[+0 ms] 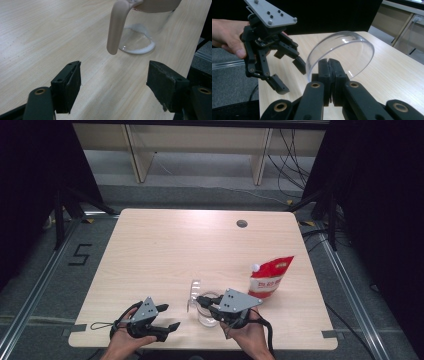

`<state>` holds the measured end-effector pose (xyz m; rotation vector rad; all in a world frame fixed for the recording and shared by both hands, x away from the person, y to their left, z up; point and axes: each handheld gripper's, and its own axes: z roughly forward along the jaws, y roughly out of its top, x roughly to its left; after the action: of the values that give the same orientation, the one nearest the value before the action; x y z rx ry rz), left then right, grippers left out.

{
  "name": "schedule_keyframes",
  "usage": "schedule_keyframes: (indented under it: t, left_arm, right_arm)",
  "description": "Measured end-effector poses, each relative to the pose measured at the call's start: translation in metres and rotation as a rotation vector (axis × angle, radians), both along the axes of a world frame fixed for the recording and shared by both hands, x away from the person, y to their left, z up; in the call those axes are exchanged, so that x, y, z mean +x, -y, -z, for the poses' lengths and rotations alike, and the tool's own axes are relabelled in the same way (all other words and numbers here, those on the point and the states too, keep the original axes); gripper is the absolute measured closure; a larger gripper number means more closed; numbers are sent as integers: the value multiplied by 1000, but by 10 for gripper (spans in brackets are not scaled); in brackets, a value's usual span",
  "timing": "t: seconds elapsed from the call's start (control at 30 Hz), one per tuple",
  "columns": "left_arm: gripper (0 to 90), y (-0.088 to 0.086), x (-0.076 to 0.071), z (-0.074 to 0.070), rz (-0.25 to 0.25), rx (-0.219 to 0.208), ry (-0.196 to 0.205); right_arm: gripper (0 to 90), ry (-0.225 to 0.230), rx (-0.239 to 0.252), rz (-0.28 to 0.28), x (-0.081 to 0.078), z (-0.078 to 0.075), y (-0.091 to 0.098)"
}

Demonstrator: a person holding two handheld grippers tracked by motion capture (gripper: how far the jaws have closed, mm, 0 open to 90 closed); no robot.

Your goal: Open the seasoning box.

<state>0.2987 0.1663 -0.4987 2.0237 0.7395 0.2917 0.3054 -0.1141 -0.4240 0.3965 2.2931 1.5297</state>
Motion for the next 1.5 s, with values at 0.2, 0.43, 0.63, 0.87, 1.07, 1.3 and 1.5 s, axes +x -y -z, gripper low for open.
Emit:
schedule_keyframes:
  t: [0.2,0.43,0.63,0.87,1.07,1.3,1.5]
  left_arm:
    - [271,1,1,1,3,5,3]
    - [271,0,0,1,-3,5,-1]
    - [271,1,1,3,-2,3,9]
    - [267,0,3,2,-23,11,6]
    - [248,3,0,1,-21,2,10]
    - [207,4,0,-1,-25,-14,11]
    - [202,3,-4,-3,-19,-4,15]
  right_arm:
    - [879,-14,0,-11,-1,2,-5]
    - [836,7,12,-5,0,0,6]
    - [749,-25,43,4,1,5,29]
    - [641,-26,71,34,0,11,50]
    - [559,-59,80,100,2,21,65]
    - [463,-78,80,157,-1,29,82]
    - [404,-130,82,194,-6,34,97]
